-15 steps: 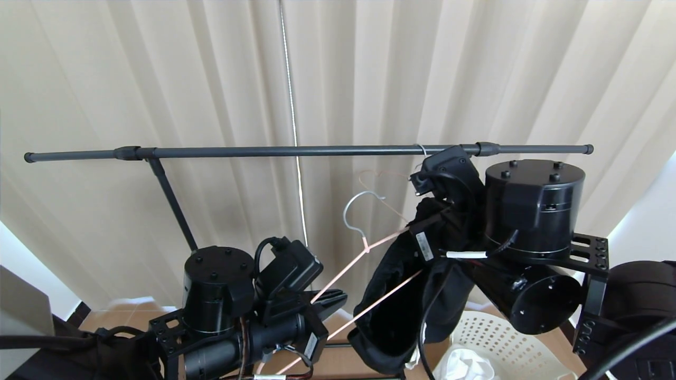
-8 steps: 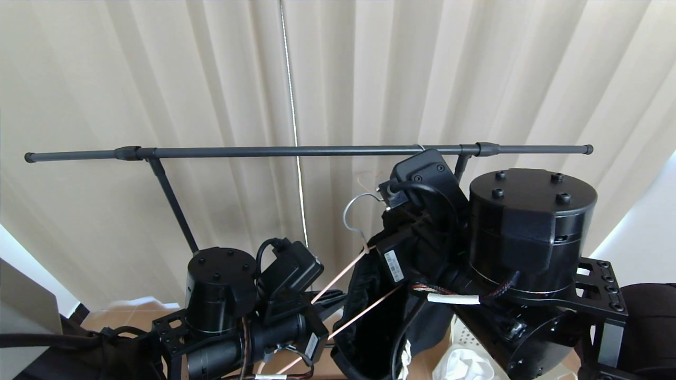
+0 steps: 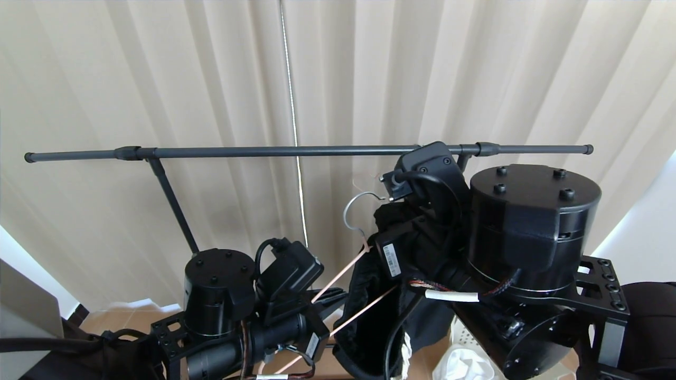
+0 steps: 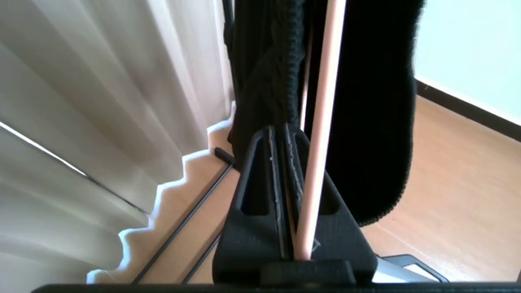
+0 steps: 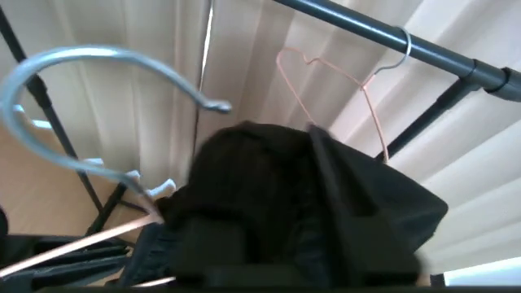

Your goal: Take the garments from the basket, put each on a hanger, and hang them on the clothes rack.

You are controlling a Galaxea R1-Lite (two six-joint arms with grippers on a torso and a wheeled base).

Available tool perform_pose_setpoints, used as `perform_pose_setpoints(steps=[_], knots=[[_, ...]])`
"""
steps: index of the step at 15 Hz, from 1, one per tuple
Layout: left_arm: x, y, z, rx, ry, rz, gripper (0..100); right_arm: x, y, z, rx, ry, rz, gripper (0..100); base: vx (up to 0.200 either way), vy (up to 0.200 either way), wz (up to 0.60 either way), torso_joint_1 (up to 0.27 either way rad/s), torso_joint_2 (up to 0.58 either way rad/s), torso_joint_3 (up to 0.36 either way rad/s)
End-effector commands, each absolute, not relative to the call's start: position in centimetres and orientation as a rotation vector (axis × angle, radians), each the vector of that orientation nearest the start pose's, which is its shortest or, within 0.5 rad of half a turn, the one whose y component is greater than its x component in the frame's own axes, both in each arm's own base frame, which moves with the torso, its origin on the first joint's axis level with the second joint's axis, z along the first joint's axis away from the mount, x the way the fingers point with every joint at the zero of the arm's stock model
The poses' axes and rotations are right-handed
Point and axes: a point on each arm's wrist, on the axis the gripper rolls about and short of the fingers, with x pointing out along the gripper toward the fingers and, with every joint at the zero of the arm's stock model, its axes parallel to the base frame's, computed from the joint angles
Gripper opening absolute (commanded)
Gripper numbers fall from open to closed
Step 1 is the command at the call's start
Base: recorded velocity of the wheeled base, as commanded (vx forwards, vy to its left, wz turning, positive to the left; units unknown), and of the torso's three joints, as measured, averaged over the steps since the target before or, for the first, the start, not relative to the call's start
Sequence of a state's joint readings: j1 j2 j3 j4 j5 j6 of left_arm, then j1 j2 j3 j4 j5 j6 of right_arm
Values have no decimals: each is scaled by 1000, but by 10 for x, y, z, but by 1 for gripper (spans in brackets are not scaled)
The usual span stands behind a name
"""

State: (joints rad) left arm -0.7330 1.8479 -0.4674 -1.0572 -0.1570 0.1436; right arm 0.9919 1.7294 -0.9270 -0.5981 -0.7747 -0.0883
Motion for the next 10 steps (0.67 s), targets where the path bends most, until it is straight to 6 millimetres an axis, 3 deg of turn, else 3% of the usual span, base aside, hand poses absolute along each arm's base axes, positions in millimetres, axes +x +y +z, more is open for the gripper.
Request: perform_pose_setpoints(steps=[1, 4, 10], knots=[[210, -193, 99, 228, 257, -906, 0, 191, 252, 208, -230, 113, 198, 100, 0, 0, 0, 0, 0, 0], [206, -192, 99, 228, 250, -910, 0, 196, 249, 213, -214, 103, 182, 100, 0, 0, 0, 0, 0, 0], [201, -191, 100, 220, 206, -917, 0, 218, 266, 210, -181, 102, 155, 100, 0, 0, 0, 0, 0, 0]])
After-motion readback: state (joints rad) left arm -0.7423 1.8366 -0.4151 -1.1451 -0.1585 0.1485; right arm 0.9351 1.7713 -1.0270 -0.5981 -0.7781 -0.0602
